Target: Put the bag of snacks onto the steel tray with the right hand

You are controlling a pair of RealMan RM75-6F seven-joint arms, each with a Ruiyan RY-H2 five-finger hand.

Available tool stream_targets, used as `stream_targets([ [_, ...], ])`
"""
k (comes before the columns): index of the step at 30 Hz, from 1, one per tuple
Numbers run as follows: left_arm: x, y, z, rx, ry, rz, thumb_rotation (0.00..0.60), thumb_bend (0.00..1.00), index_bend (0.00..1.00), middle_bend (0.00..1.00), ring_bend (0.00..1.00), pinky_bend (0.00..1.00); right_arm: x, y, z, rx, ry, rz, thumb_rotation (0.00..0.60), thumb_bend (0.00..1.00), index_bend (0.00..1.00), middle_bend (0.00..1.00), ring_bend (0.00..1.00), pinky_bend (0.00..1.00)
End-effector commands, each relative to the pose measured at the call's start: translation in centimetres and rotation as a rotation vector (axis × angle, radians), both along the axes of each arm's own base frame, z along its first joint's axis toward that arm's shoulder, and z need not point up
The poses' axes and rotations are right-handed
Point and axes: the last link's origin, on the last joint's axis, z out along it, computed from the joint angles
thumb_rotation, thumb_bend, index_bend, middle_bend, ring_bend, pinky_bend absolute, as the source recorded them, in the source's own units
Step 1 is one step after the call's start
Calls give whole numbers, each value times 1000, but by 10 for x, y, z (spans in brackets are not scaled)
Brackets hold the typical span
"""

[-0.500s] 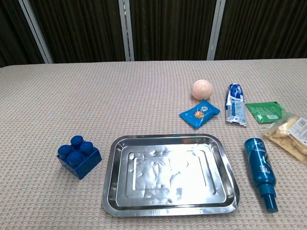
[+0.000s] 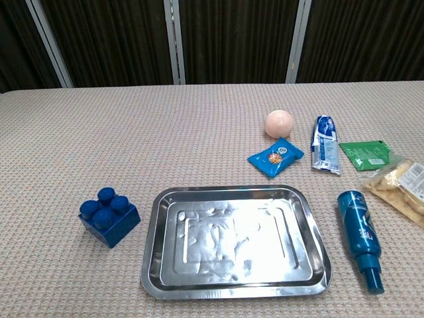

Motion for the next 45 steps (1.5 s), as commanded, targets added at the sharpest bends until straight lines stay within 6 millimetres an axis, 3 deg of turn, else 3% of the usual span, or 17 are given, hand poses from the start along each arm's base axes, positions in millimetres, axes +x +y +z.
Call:
stream_targets([
  [1,-1,-2,2,10,8,0,600,283,11,0,0,0,0,1,0,-3,-2,6,600,82,38,0,0,0],
  [25,-3,-11,9,24,-1,-2,600,283,30,0,0,0,3,0,-1,19,2,39,600,82,37,0,0,0],
  [31,-3,-10,8,20,2,1,600,283,29,0,0,0,13,-19,-8,97,26,78,600,79,19,0,0,0],
  [36,-2,-10,8,21,0,2,600,283,27,0,0,0,25,-41,-16,193,29,97,600,10,0,0,0,0],
  [45,-2,-9,8,14,9,7,600,283,28,0,0,0,39,-82,-48,396,14,90,600,0,0,0,0,0],
])
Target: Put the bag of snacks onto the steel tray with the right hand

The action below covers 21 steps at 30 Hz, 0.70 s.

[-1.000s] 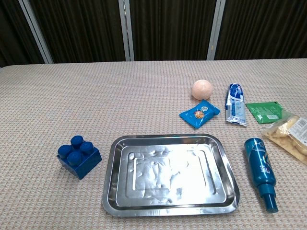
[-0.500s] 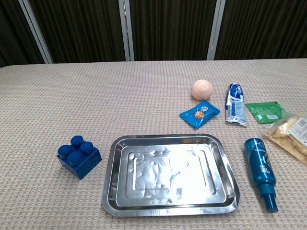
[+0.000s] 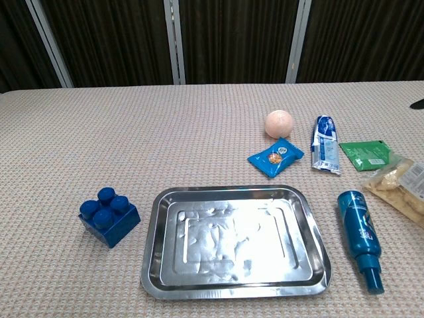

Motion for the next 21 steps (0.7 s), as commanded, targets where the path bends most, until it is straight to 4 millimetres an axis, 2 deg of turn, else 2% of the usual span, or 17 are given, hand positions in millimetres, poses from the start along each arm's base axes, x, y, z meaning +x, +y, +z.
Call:
stream_targets([
  [1,0,0,0,-1,3,1,600,283,28,0,0,0,5,-21,-14,75,-6,-10,600,0,0,0,0,0],
  [9,-1,2,-1,-5,8,7,600,284,29,0,0,0,-9,-38,-36,162,59,-54,600,0,0,0,0,0],
  [21,-1,4,-3,-11,10,11,600,283,29,0,0,0,-31,-42,-50,205,114,-118,600,0,0,0,0,0],
])
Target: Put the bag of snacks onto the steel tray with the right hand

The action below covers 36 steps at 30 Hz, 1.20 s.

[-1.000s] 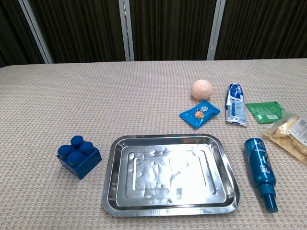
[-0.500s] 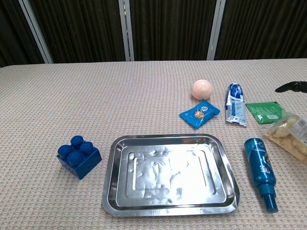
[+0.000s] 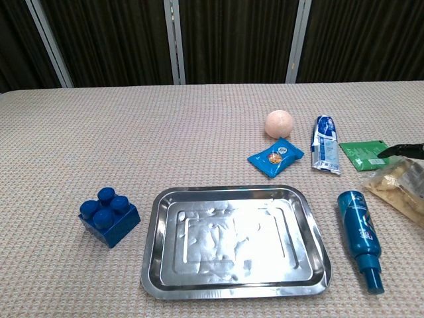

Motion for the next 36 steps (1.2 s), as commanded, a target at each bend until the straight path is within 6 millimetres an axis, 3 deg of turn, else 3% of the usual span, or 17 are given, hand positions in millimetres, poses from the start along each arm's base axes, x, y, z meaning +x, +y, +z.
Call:
stream_targets([
  [1,0,0,0,1,0,2,600,284,29,0,0,0,-2,0,-4,9,8,-4,600,0,0,0,0,0],
  [6,0,1,-1,-3,-1,-1,600,283,30,0,0,0,-1,-4,-10,21,14,-7,600,0,20,0,0,0],
  [9,-1,1,-1,0,-1,2,600,282,30,0,0,0,-1,-8,-13,23,24,-3,600,0,114,18,0,16],
  [12,-3,1,0,1,-1,8,600,283,33,0,0,0,-2,-13,-16,13,27,1,600,5,262,128,45,141],
  [14,-4,0,0,0,-1,12,600,283,36,0,0,0,-1,-15,-17,0,25,10,600,45,380,220,140,259],
  [17,-5,-1,0,0,-2,17,600,282,37,0,0,0,0,-16,-19,-14,11,23,600,111,479,303,233,356],
  [23,-5,0,0,1,-2,14,600,284,37,0,0,0,12,-16,-12,-42,0,98,600,137,528,337,279,429],
  [36,-4,2,-3,-3,-9,8,600,282,37,0,0,0,65,-16,11,-64,-88,257,600,186,613,408,383,554],
])
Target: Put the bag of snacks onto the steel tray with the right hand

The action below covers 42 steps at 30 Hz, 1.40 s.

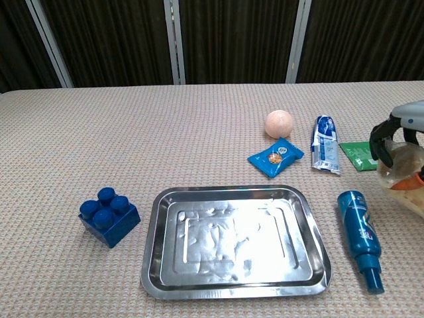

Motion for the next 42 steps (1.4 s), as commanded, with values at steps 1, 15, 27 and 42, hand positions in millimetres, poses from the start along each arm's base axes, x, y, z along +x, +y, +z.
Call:
stream_targets([
  [1,0,0,0,-2,1,0,600,282,37,0,0,0,15,-2,5,-5,-39,35,600,190,619,412,389,560],
  [15,0,1,-3,-8,-2,0,600,283,38,0,0,0,109,7,1,124,-342,208,600,198,632,426,407,576],
  [27,-5,-2,-1,-2,1,24,600,284,37,0,0,0,173,21,-74,395,-463,272,600,199,631,426,407,576],
  [42,-7,-1,-1,-3,-3,24,600,282,37,0,0,0,177,6,-91,408,-405,227,600,11,0,0,0,3],
])
